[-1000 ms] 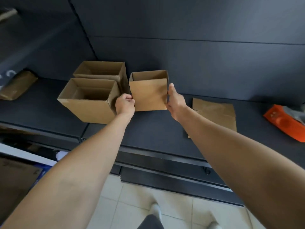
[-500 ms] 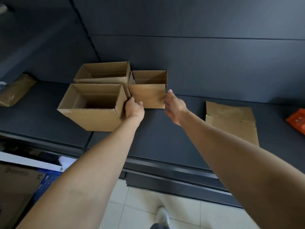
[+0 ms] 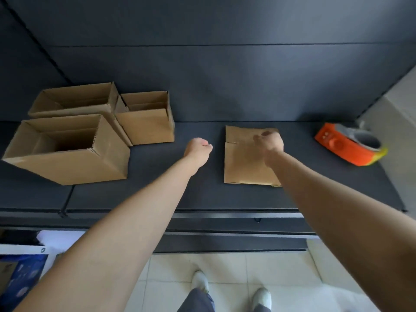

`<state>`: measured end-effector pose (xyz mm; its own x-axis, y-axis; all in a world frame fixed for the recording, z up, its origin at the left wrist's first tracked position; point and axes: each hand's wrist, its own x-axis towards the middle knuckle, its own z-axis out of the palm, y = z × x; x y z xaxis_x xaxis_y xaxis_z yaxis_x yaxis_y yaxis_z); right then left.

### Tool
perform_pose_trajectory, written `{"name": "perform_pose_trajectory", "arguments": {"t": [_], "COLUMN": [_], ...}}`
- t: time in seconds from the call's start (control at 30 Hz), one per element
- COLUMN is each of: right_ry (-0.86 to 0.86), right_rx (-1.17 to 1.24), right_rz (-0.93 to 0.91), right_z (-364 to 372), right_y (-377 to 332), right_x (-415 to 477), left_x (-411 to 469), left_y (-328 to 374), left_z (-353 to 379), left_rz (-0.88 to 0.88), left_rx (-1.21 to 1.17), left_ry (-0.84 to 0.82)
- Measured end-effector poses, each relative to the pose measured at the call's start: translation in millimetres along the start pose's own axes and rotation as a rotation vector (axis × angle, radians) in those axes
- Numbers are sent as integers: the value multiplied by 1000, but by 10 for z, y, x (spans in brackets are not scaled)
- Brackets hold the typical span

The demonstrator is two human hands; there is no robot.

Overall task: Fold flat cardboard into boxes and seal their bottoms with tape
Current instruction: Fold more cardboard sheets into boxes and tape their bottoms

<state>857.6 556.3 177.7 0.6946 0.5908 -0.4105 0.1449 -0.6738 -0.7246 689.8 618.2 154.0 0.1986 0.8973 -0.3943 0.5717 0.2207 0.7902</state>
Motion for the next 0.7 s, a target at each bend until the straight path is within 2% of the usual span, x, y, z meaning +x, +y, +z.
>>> {"name": "perform_pose_trajectory", "arguments": {"t": [0.07, 0.17, 0.47, 0.63, 0.7], "right_ry": [7, -52, -98, -145, -125], "right_rx": [-100, -151, 221, 183, 48], "right_rz": [82, 168, 180, -21, -174], "right_z": [-196, -355, -914, -1540, -1830], "right_y": [248, 605, 740, 607, 520], "right_x": [76, 153, 38, 20, 12], "left_x": [-46, -128, -481, -779, -908], "left_y": [34, 64, 341, 698, 947], "left_z": [251, 538, 986, 1268, 1365], "left_rz": [-39, -94, -192, -197, -121], "left_rx": [60, 118, 79, -52, -21], "left_ry": [-44, -4, 34, -64, -1]}}
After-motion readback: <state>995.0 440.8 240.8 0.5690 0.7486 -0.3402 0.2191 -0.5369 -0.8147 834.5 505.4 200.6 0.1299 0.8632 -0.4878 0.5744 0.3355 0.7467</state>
